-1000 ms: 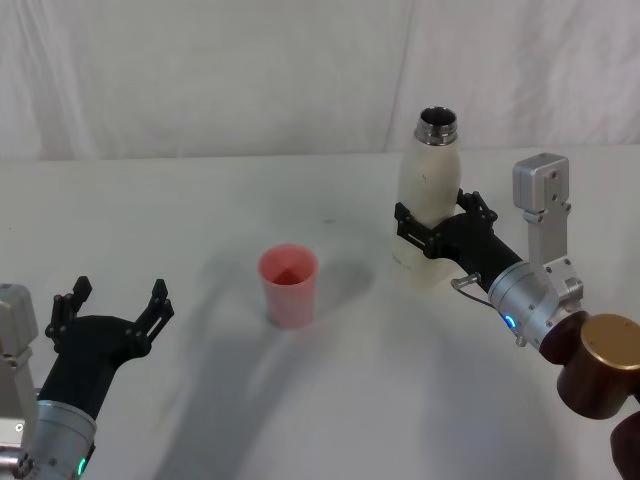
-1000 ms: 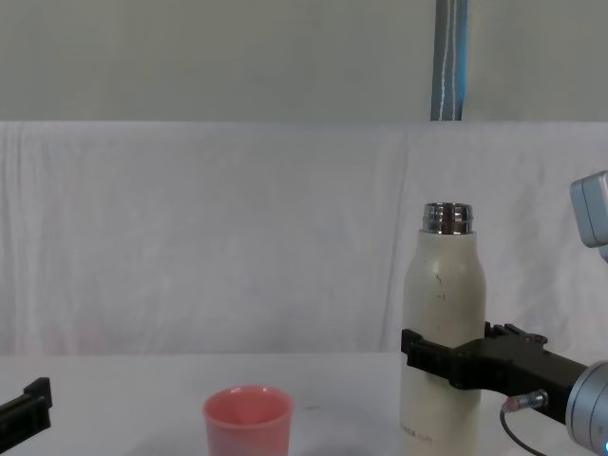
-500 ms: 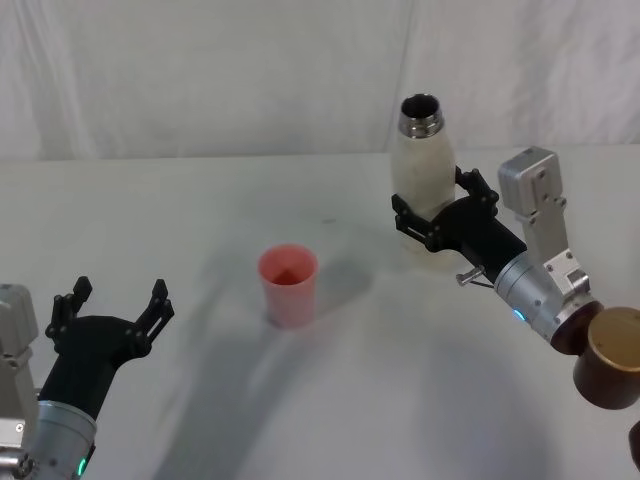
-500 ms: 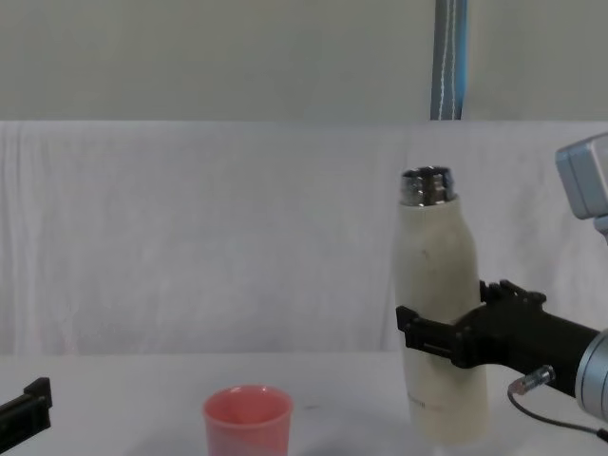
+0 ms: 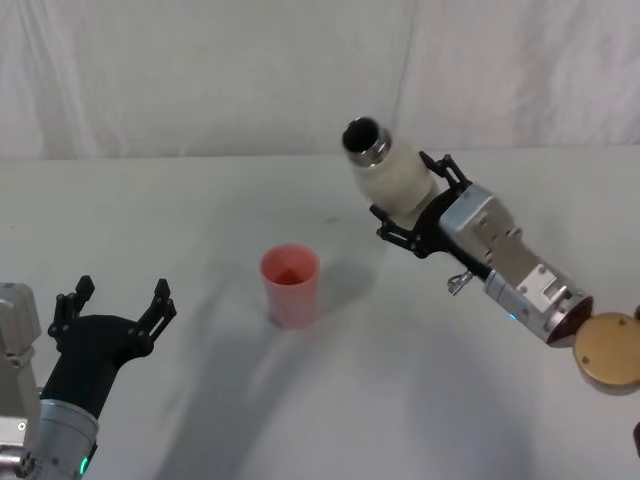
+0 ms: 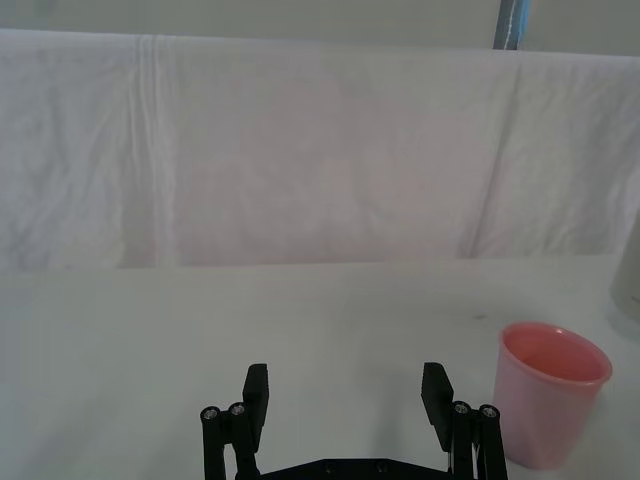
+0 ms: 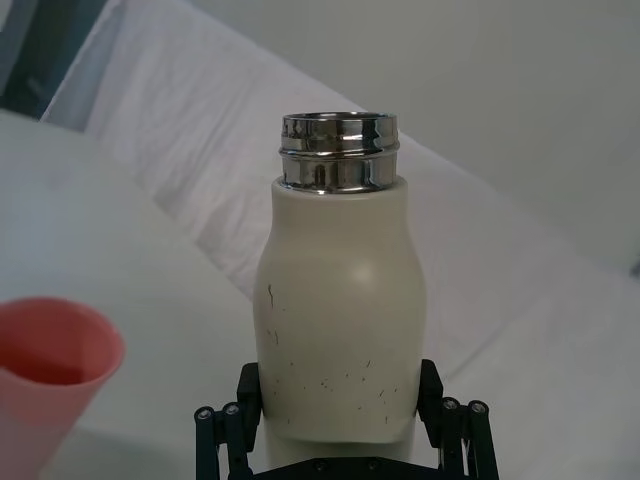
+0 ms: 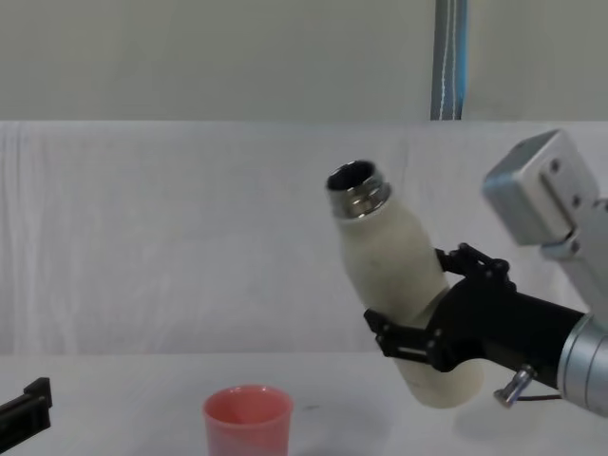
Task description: Grasp the thermos with one hand and pour water into the cup lid.
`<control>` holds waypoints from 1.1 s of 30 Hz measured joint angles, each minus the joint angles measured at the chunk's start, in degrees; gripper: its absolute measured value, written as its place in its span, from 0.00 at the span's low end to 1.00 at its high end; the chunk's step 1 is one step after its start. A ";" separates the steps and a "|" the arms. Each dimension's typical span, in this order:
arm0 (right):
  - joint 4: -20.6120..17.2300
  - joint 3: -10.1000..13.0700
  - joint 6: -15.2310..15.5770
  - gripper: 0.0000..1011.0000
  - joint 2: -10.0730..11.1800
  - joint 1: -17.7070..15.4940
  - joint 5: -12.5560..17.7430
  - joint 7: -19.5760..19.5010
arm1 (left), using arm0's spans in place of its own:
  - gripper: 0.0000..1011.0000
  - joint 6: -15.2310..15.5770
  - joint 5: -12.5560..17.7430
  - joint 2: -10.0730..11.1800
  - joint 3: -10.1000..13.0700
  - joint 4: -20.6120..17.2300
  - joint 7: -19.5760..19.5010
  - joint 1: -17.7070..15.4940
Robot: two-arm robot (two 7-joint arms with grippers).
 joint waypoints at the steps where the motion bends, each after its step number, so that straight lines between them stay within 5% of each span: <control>1: 0.20 -0.30 -0.44 0.94 0.06 0.17 -0.96 -0.30 | 0.99 0.00 0.00 0.00 0.00 0.00 0.00 0.00; 14: 3.44 -3.94 -4.01 0.94 0.21 2.17 -11.91 -4.38 | 0.99 0.00 0.00 0.00 0.01 0.00 0.00 0.00; 33: 9.42 -7.02 -2.17 0.94 -0.09 5.13 -22.82 -11.42 | 0.99 0.00 0.00 0.00 0.00 0.00 0.00 0.00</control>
